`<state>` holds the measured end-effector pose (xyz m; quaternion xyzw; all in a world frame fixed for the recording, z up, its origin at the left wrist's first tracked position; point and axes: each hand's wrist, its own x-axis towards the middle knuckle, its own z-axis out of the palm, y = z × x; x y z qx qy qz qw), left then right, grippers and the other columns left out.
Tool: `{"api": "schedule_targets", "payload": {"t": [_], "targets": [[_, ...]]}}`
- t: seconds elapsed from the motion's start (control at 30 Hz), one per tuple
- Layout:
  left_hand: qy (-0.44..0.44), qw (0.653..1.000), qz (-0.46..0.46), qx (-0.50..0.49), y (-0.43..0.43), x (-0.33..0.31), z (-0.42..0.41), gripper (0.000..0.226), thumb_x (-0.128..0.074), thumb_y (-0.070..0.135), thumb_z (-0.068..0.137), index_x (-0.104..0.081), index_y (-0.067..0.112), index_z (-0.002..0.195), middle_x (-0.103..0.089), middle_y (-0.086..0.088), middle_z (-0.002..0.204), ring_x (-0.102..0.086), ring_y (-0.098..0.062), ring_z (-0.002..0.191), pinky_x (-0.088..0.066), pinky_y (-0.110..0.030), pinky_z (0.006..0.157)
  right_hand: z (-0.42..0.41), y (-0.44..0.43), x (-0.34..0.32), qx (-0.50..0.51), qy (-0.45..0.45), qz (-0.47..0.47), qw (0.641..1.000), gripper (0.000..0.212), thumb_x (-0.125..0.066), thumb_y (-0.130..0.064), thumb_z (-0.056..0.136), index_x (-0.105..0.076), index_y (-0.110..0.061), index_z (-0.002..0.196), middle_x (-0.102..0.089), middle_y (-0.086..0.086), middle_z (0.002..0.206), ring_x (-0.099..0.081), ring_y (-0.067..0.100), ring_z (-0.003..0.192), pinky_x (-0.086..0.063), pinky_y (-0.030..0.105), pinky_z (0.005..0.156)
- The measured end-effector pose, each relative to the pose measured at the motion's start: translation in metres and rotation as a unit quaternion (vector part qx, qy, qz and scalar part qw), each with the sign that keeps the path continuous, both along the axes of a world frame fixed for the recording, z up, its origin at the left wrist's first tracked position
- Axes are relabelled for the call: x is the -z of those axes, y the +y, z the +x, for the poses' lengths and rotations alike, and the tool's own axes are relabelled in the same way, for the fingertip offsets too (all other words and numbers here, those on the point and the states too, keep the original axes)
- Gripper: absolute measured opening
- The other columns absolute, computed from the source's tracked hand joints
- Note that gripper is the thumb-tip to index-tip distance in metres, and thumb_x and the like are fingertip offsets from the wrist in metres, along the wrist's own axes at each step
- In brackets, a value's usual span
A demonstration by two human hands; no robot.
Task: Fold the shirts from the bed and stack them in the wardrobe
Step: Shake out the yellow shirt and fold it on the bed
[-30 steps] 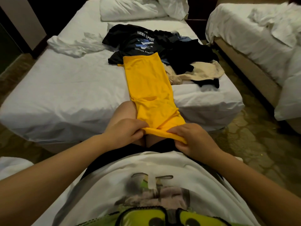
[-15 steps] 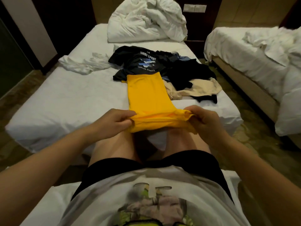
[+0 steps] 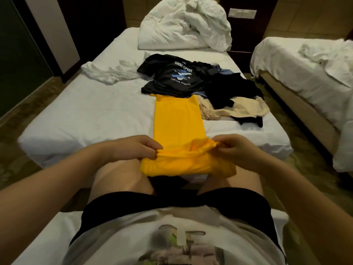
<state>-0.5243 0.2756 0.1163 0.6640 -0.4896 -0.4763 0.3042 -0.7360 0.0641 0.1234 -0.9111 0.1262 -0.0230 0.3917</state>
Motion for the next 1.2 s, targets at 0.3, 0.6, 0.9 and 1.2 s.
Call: {"api": "schedule_targets", "payload": {"t": [0.3,0.6,0.9,1.2], "targets": [[0.181,0.971,0.014,-0.155,-0.061,0.012,0.061,0.033,-0.062,0.022,0.038,-0.075,0.011,0.067,-0.062,-0.011,0.078,-0.056,-0.026,0.077,-0.046,-0.033,0.075,0.081,-0.056,-0.015,0.021,-0.017,0.089,0.996,0.006,-0.062,-0.019,0.087,-0.066,-0.024,0.087,-0.061,-0.003,0.084,-0.058,0.003,0.079,-0.048,0.021,0.071],[0.251,0.923,0.049,-0.287,-0.196,0.031,0.208,0.049,-0.066,0.026,0.058,-0.053,0.012,0.103,-0.050,-0.014,0.093,-0.049,-0.025,0.079,-0.041,-0.032,0.066,0.262,-0.189,0.007,0.176,0.005,0.063,0.982,0.045,-0.070,-0.030,0.082,-0.055,-0.021,0.124,-0.059,0.006,0.116,-0.055,0.020,0.107,-0.046,0.036,0.092],[0.193,0.842,0.102,-0.493,-0.217,0.135,0.216,0.046,-0.056,0.039,0.090,-0.046,0.011,0.126,-0.055,-0.016,0.123,-0.059,-0.027,0.097,-0.052,-0.037,0.074,0.292,-0.222,0.172,0.332,0.037,0.043,0.942,0.054,-0.061,-0.043,0.083,-0.049,-0.014,0.127,-0.056,0.012,0.124,-0.054,0.029,0.114,-0.047,0.043,0.092],[-0.033,0.873,0.067,-0.483,-0.202,0.151,0.175,0.051,-0.059,0.032,0.090,-0.038,0.017,0.134,-0.049,-0.010,0.136,-0.052,-0.031,0.116,-0.045,-0.042,0.096,0.300,-0.222,0.168,0.374,-0.049,0.051,0.925,0.015,-0.050,-0.020,0.090,-0.063,-0.016,0.095,-0.063,0.006,0.092,-0.057,0.022,0.085,-0.036,0.023,0.062]]}}
